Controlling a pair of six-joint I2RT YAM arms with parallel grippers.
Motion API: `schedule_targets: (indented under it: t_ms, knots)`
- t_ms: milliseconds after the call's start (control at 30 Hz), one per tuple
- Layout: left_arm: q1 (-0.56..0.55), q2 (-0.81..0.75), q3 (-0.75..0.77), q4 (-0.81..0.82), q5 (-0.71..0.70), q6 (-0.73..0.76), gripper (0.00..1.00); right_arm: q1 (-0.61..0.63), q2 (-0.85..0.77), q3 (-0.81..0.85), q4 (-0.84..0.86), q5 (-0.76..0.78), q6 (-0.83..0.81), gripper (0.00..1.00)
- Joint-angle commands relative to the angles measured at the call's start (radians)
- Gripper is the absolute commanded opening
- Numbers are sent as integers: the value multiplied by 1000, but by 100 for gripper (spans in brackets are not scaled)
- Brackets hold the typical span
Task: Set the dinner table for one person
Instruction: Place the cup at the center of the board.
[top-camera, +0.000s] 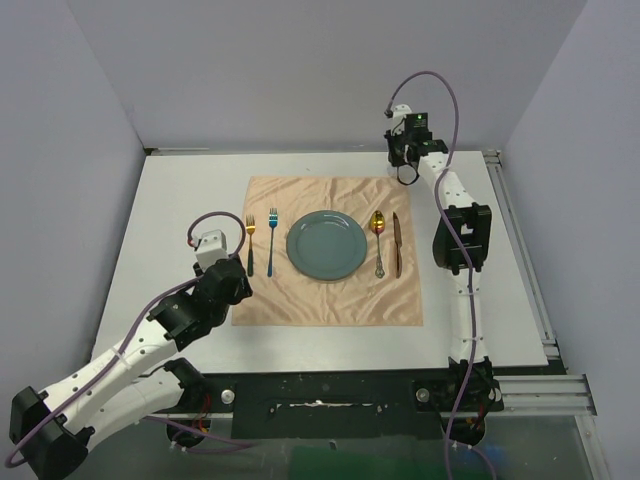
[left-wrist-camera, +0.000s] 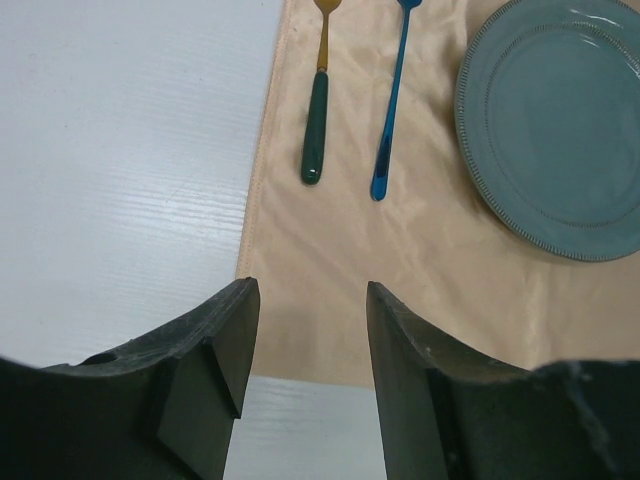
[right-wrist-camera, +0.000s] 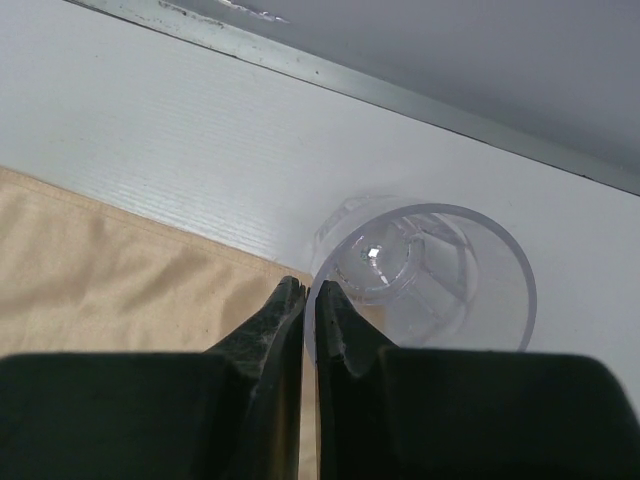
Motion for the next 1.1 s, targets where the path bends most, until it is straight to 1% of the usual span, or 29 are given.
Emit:
schedule_targets:
  t_ms: [0, 200, 433, 667, 767, 833, 1067]
  knots:
    - [6, 0, 27, 22, -13, -3, 45, 3, -34, 37, 67, -64, 30, 0]
    - [6, -9, 27, 23, -14, -4, 45, 4, -29, 38, 81, -90, 52, 0]
    - [6, -24, 25, 20, -15, -5, 45, 5, -19, 47, 84, -91, 62, 9]
    - [6, -31, 20, 21, -16, -9, 45, 4, -10, 47, 82, -90, 62, 12]
    - [6, -32, 20, 20, -18, -9, 45, 4, -8, 52, 83, -89, 63, 17]
    - [6, -32, 20, 20, -19, -9, 45, 5, -8, 52, 84, -86, 62, 26]
    - [6, -33, 18, 19, -19, -12, 45, 5, -17, 49, 78, -76, 53, 36]
